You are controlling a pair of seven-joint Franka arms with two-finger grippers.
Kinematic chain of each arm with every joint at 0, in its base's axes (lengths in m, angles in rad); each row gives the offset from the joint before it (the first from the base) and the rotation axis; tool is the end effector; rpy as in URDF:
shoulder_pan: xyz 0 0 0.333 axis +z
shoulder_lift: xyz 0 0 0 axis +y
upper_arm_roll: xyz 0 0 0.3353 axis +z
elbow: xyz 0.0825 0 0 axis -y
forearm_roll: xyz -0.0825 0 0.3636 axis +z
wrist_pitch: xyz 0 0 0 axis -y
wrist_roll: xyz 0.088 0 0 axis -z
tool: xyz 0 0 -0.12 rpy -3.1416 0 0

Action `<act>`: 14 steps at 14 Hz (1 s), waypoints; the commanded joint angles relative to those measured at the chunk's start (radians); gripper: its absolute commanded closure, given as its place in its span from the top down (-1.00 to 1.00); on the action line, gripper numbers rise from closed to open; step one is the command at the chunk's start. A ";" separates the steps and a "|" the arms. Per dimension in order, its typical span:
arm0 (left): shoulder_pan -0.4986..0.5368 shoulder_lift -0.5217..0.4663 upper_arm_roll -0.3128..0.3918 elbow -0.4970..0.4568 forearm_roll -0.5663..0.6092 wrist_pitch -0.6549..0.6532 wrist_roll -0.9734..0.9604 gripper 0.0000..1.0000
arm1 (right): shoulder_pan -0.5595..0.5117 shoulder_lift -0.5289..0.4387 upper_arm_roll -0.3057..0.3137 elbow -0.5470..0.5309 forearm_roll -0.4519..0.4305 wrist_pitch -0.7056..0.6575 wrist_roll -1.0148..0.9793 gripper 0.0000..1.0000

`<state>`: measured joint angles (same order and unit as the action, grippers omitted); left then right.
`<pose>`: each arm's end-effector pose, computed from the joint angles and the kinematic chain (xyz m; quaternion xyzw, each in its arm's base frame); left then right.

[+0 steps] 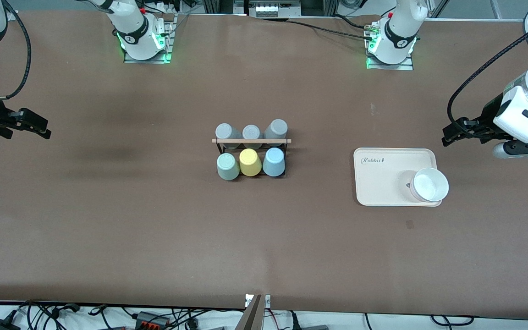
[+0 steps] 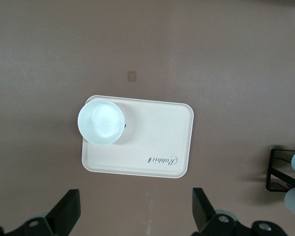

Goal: Hang scattered cups on rack with three cups

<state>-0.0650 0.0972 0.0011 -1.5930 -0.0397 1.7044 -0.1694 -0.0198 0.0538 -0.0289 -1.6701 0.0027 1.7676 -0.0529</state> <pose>0.5737 -0.0410 0.5787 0.9983 0.0552 0.0048 0.0203 0.5649 -0.0269 0.5734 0.9998 0.0019 0.0219 0.0006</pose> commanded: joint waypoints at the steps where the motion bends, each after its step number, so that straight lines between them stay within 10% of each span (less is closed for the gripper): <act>1: -0.002 -0.022 0.005 -0.021 0.015 0.011 0.019 1.00 | 0.000 -0.025 0.001 -0.020 -0.004 0.001 -0.015 1.00; 14: -0.002 -0.021 0.005 -0.021 0.015 0.012 0.019 1.00 | 0.003 -0.043 0.003 -0.030 -0.006 -0.017 -0.008 1.00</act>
<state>-0.0650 0.0972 0.0012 -1.5930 -0.0397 1.7044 -0.1694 -0.0198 0.0378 -0.0280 -1.6709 0.0027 1.7515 -0.0529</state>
